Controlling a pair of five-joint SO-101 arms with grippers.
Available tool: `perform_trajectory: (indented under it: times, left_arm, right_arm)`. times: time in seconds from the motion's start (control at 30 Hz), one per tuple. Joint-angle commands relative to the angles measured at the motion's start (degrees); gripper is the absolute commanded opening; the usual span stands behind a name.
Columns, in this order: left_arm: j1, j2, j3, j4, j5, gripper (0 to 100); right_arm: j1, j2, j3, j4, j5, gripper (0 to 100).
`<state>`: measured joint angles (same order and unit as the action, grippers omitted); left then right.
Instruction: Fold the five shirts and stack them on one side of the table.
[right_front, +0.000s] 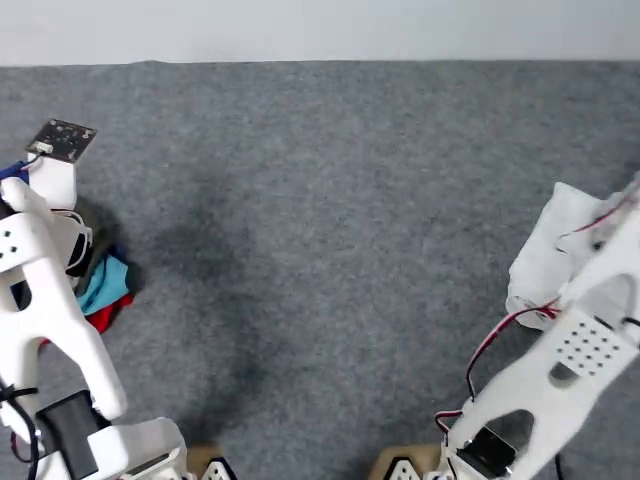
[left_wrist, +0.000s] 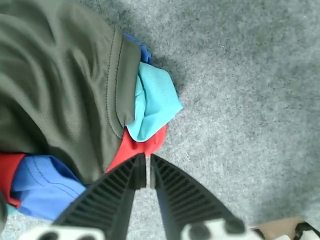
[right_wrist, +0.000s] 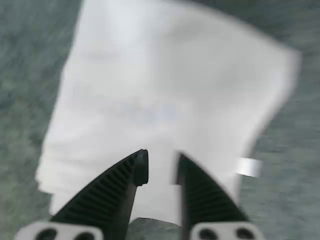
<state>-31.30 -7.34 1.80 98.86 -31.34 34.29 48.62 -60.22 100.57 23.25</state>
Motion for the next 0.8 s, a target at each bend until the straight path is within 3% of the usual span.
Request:
perform_trajectory:
  times: [0.0,0.43,0.77]
  left_arm:
    - [0.0,-0.7,-0.75,1.41,-0.35,2]
    - [0.26,-0.7,-0.66,1.41,2.37,2]
    - [0.26,-0.62,-0.66,1.32,2.37,2]
  right_arm:
    - [-2.77,-1.54,3.78,2.24,-0.62,0.6]
    - [-7.52,2.33,18.02,2.42,-0.62,0.9]
    - [-7.43,-8.31,21.71,2.51,-0.53,0.9]
